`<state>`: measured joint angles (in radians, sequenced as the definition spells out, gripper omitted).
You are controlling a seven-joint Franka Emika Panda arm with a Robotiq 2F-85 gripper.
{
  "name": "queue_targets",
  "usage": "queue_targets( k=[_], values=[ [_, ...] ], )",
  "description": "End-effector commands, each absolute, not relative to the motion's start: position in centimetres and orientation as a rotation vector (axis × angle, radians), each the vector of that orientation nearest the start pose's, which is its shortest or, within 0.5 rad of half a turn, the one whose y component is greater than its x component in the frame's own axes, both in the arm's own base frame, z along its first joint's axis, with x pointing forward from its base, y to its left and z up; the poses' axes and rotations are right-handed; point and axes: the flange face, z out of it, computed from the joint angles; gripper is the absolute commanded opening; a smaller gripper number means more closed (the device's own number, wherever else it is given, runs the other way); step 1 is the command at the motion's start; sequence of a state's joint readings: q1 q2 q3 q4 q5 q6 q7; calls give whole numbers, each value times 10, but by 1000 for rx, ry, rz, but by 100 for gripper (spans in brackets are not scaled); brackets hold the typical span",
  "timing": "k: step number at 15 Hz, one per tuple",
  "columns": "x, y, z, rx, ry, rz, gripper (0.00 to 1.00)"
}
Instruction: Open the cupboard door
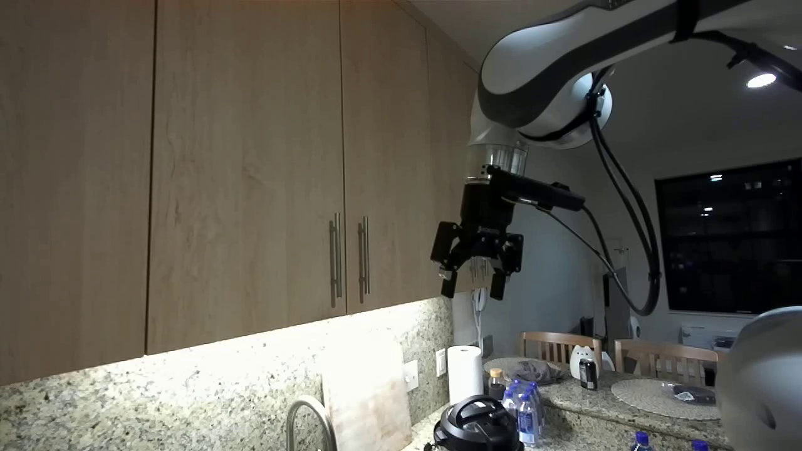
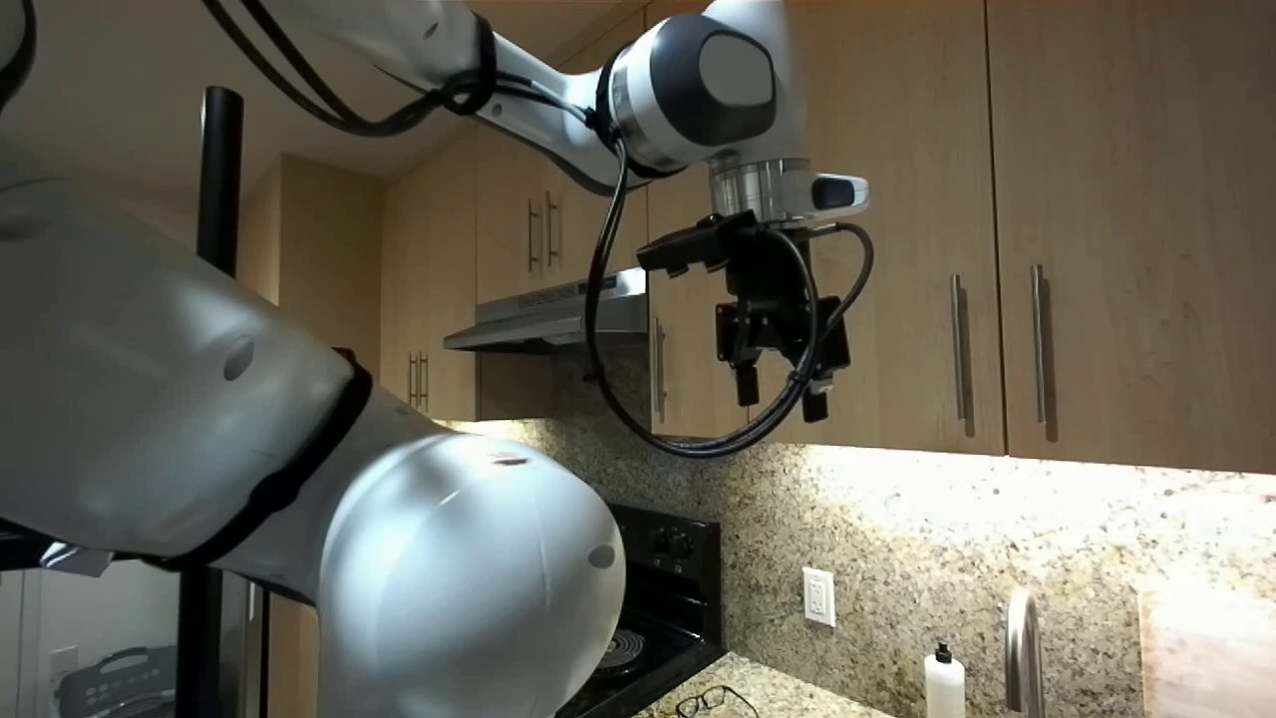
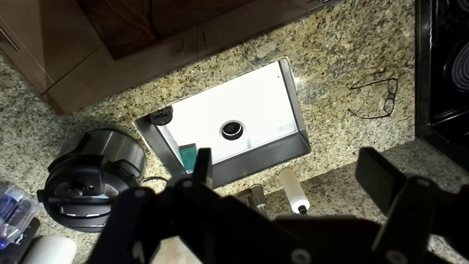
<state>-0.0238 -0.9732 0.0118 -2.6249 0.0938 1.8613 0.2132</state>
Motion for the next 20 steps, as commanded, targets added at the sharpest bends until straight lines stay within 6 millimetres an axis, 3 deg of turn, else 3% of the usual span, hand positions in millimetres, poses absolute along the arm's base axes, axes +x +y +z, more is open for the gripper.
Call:
queue_targets(
  k=[1,9,17,20],
  values=[
    [283,4,545,-3001,372,-303,100],
    [299,19,544,-3015,367,-312,100],
    [358,24,589,-3046,403,-558,100],
    [389,23,604,-3088,514,-625,100]
  ],
)
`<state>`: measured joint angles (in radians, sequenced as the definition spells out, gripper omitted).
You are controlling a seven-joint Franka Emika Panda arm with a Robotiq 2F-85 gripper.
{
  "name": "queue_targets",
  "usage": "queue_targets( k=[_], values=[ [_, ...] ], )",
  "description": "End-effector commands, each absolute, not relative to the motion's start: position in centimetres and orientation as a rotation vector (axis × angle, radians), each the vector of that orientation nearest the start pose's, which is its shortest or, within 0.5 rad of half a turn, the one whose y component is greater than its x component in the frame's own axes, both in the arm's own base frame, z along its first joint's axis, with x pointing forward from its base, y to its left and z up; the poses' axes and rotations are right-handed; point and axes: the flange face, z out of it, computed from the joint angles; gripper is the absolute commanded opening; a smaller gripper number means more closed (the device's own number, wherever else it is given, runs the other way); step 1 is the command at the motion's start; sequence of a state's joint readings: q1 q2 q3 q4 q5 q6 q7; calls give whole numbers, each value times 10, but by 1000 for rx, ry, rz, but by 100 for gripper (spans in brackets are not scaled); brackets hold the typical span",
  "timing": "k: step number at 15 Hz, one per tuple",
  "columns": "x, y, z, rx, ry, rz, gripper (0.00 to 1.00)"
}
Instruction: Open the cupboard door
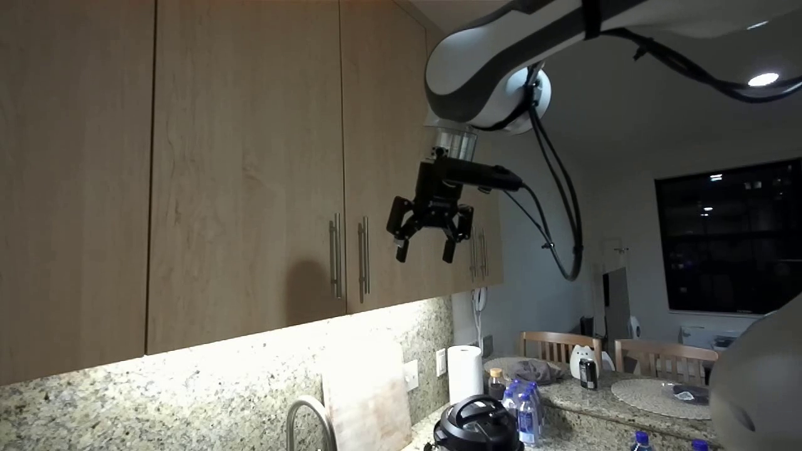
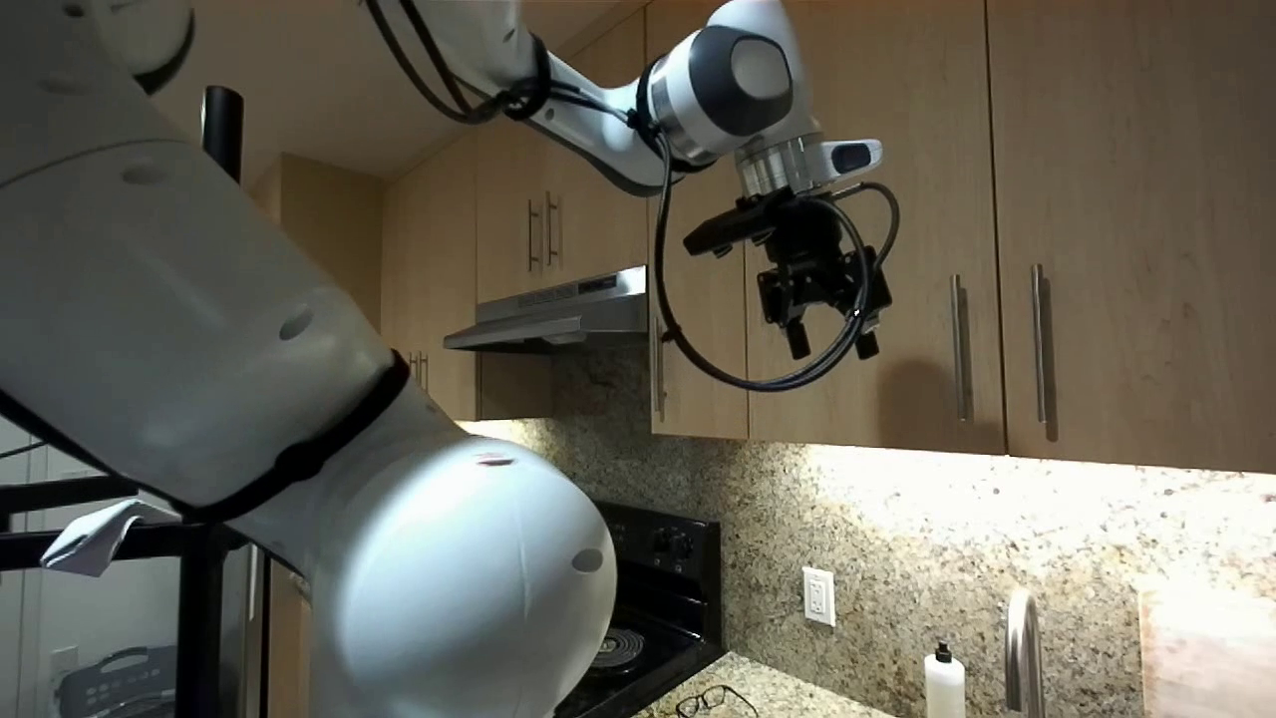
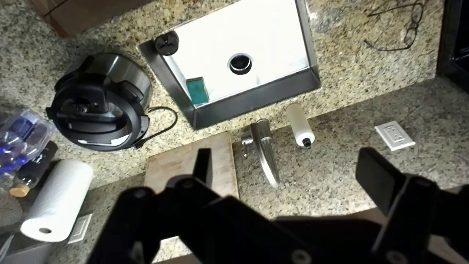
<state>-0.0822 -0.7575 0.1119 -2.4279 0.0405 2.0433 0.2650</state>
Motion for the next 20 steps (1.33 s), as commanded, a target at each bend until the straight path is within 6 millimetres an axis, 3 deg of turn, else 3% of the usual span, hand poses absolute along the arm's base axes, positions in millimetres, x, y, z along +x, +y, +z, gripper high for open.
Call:
queue_targets(
  k=[1,7,12,16,20],
  values=[
    [397,22,608,-3099,549,-649,100],
    [450,22,635,-3126,335,-655,100],
    [490,25,656,-3088,-31,-658,100],
    [516,21,664,-3014,-328,-621,100],
    [540,6,666,-2944,-512,-557,100]
  ],
)
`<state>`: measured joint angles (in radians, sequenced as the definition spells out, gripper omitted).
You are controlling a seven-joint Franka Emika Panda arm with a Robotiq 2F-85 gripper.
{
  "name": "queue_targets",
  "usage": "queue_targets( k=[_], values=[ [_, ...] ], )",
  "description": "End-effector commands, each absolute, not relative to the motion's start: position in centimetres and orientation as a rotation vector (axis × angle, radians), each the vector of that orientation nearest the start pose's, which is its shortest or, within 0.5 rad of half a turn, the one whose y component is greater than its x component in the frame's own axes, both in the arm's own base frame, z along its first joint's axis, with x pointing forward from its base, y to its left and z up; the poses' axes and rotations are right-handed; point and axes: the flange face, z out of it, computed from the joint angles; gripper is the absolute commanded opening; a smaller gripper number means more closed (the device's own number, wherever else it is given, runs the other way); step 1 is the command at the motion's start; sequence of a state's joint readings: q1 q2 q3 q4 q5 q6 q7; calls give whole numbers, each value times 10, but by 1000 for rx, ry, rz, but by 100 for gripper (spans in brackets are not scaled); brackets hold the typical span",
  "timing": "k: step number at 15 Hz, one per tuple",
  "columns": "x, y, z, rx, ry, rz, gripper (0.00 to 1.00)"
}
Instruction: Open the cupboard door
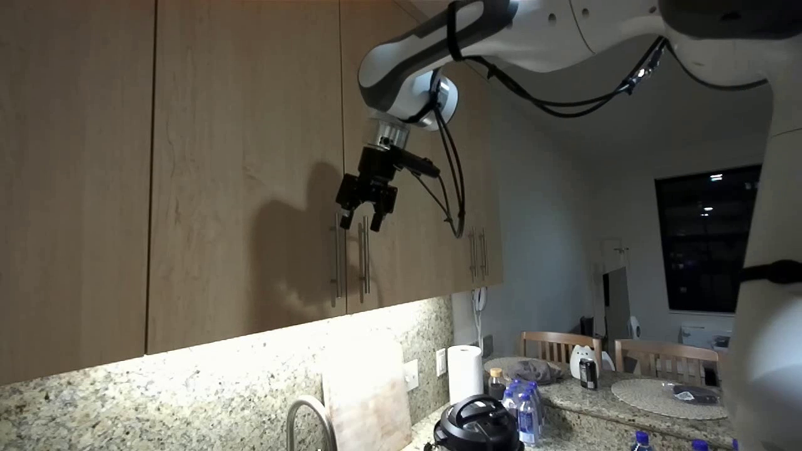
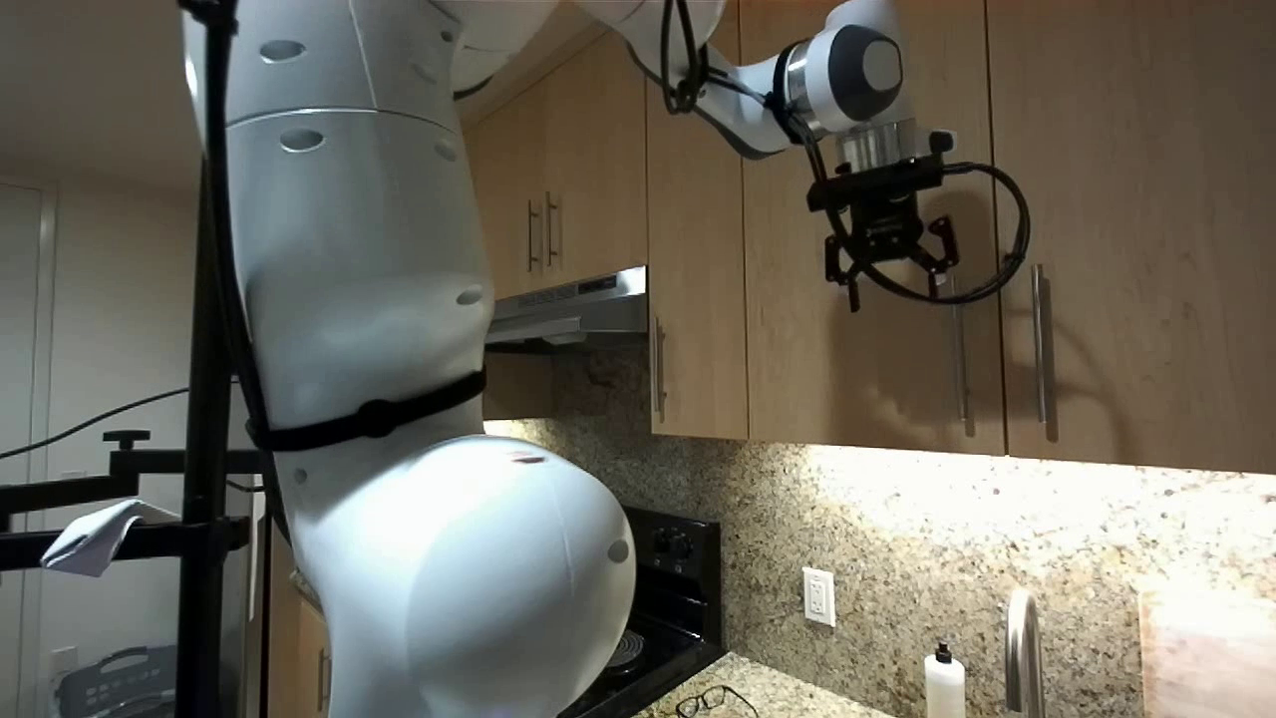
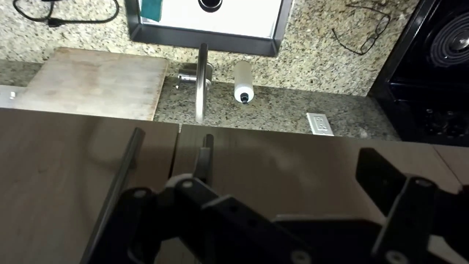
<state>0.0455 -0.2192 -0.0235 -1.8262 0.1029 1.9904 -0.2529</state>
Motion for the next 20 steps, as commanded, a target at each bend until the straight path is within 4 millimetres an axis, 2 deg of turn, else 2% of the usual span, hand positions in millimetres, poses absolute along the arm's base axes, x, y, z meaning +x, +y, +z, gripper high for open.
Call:
queue_targets(
  k=[1,6,9,11,12,14,18,20],
  values=[
    [546,1,666,-2937,-533,-545,100],
    [571,-13,671,-2848,-616,-550,100],
    [581,-13,677,-2760,-510,-614,100],
    [578,-16,683,-2768,-313,-683,100],
    [580,-12,677,-2789,-438,-629,100],
    [581,-15,681,-2791,-369,-659,100],
    [581,-16,681,-2791,-355,-662,100],
    [590,-25,677,-2761,-347,-691,100]
  ],
)
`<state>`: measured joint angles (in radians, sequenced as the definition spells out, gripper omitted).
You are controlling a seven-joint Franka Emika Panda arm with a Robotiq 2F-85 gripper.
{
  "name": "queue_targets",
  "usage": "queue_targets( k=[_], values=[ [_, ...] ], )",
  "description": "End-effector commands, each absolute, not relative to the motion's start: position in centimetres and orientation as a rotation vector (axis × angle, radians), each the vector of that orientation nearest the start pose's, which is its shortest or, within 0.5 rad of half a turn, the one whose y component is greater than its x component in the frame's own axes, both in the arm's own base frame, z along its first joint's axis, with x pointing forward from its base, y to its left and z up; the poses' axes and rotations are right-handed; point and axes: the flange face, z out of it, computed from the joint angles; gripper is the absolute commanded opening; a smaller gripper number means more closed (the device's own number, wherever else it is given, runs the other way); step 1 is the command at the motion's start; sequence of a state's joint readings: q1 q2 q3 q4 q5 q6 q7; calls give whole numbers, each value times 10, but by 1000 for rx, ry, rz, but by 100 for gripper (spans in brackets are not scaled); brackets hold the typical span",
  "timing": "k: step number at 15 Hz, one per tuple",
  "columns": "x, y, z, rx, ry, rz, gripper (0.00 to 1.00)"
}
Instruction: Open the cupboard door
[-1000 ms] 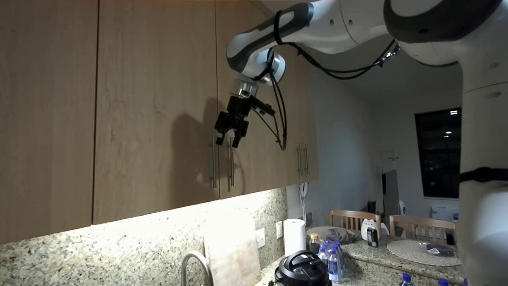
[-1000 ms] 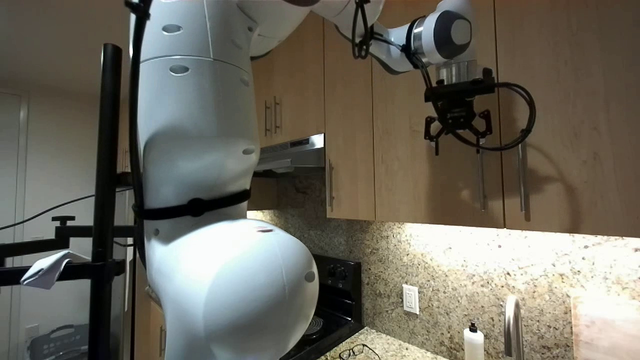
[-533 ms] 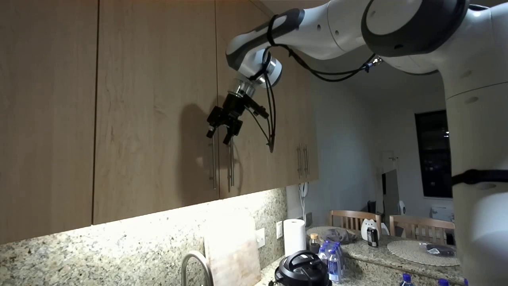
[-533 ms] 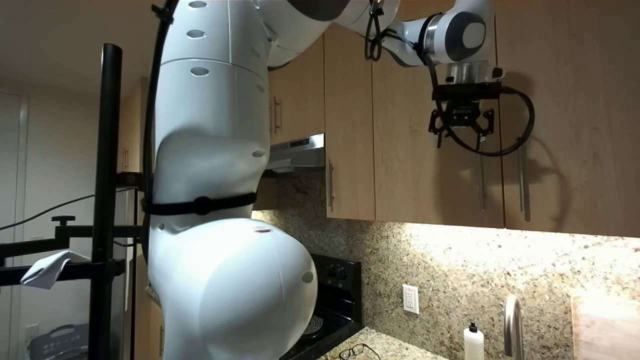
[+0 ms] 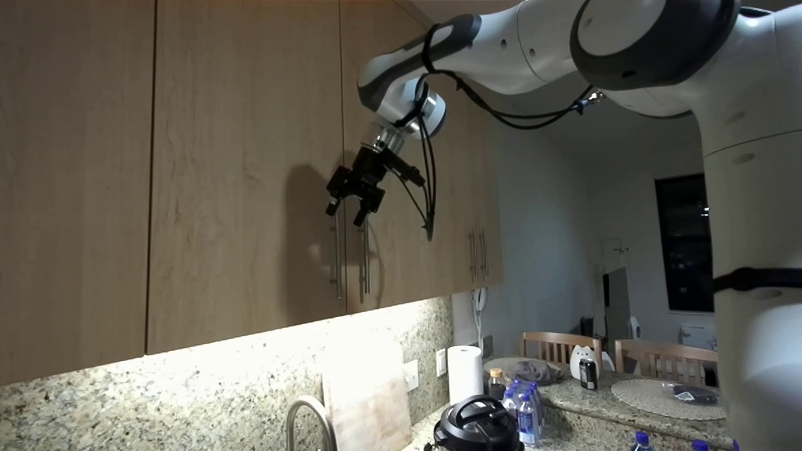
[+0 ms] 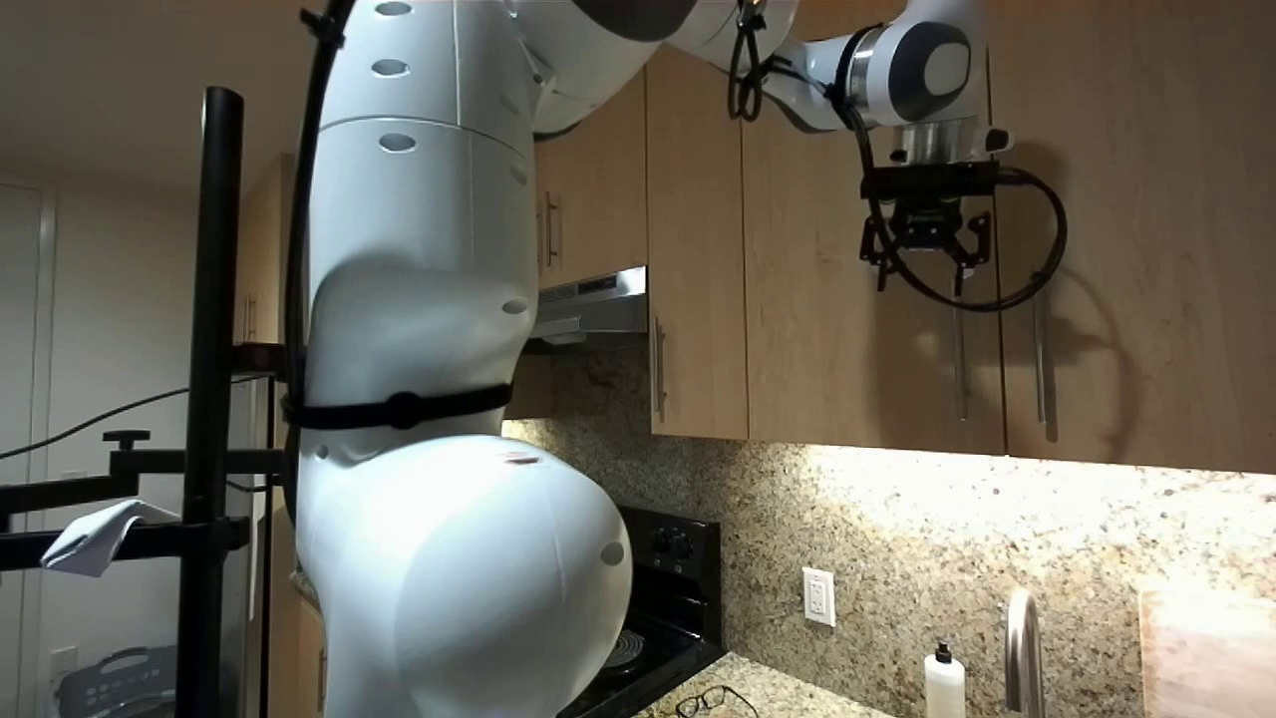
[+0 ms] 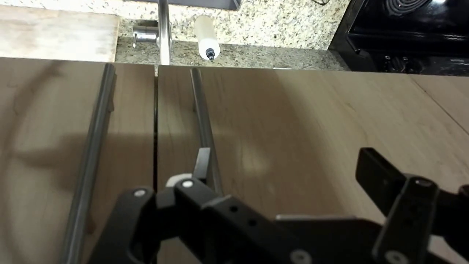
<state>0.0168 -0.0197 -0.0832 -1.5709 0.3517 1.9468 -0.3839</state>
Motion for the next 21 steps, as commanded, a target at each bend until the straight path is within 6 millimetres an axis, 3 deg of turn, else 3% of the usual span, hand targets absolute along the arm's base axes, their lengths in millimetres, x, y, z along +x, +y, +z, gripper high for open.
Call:
queue_targets(
  k=[1,7,11,21],
  values=[
    [593,-29,674,-2756,-341,-692,100],
    [632,-54,651,-2650,-346,-706,100],
    [649,-49,653,-2556,-489,-765,100],
    [650,-48,640,-2379,-560,-742,100]
  ],
)
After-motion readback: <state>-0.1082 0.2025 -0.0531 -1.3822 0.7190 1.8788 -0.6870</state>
